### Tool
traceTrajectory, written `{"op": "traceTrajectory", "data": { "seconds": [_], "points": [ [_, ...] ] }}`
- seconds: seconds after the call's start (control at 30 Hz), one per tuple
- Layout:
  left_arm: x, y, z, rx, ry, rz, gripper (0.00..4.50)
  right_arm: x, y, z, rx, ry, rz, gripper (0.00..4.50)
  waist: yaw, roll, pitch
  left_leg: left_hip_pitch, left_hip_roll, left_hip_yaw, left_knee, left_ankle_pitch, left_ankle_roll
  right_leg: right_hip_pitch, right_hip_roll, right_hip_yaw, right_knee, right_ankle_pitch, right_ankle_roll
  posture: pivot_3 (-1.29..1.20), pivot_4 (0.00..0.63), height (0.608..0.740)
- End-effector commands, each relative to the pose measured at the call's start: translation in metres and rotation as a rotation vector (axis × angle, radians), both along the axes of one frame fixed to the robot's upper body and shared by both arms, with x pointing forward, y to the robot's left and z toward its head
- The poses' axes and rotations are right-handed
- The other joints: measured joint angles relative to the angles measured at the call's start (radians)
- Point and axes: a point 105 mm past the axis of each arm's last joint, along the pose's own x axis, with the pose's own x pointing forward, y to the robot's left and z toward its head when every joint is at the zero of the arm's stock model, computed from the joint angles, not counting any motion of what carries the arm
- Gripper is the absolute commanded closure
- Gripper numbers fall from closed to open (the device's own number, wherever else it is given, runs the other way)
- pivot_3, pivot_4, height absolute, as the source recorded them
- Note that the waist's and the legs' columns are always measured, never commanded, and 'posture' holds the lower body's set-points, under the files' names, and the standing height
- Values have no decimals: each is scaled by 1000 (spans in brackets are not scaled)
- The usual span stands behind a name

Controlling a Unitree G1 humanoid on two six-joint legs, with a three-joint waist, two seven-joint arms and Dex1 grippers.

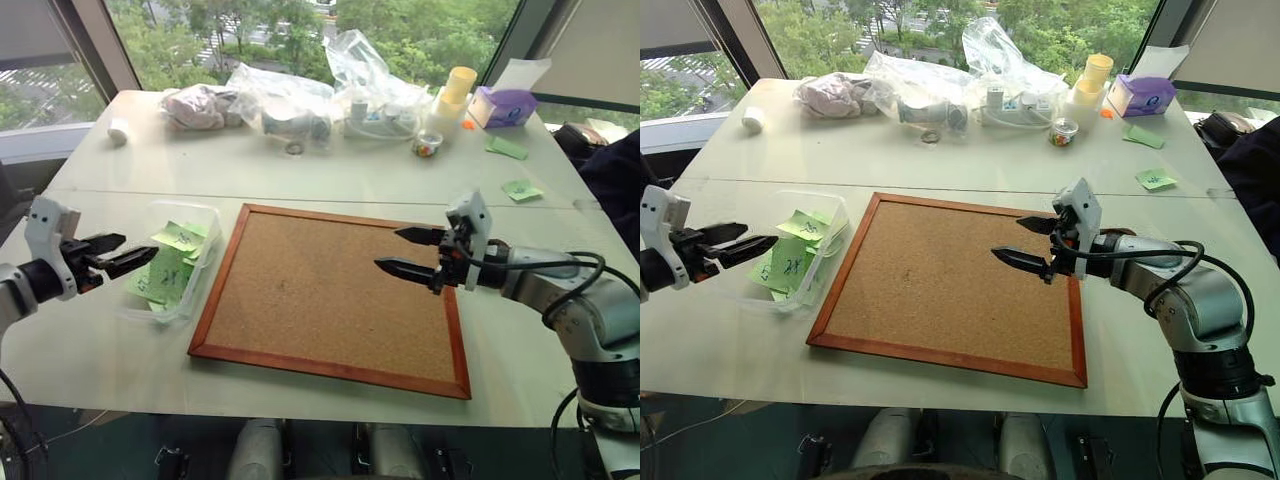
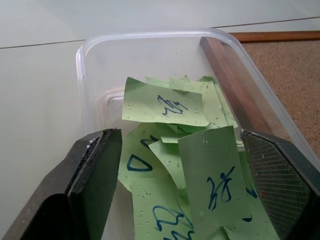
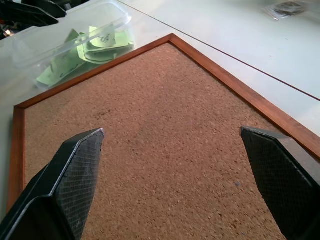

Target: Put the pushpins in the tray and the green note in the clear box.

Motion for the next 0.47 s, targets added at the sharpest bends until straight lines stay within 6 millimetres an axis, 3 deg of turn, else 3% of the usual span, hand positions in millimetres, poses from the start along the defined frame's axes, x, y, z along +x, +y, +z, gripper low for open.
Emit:
{"op": "traceTrajectory", "data": {
  "seconds": [0.03, 0.17, 0.3, 0.47],
  "points": [
    [5, -20, 33, 64, -108, -111, 31, -6, -12, 10, -10, -44, -38, 0, 0, 0, 0, 0, 0, 0, 0, 0, 0, 0, 0, 0, 0, 0, 0, 0, 150, 740],
    [7, -72, 54, 39, -174, -313, 31, -22, -27, 5, -62, -22, -68, 0, -2, 0, 0, 0, 0, 0, 0, 0, 0, 0, 0, 0, 0, 0, 0, 0, 150, 740],
    [4, -121, 54, 82, -194, -508, 31, -33, -38, 5, -122, -26, -106, 0, -2, 0, 0, 0, -1, 0, 0, 0, 0, 1, 0, 0, 0, 0, 0, 0, 150, 740],
    [-8, -160, 25, 90, -116, -680, 31, -40, -38, 10, -129, -34, -116, 0, -8, 0, 0, 1, -1, 1, 0, 0, 0, 1, 1, 0, 1, 0, 0, 0, 150, 740]
  ]
}}
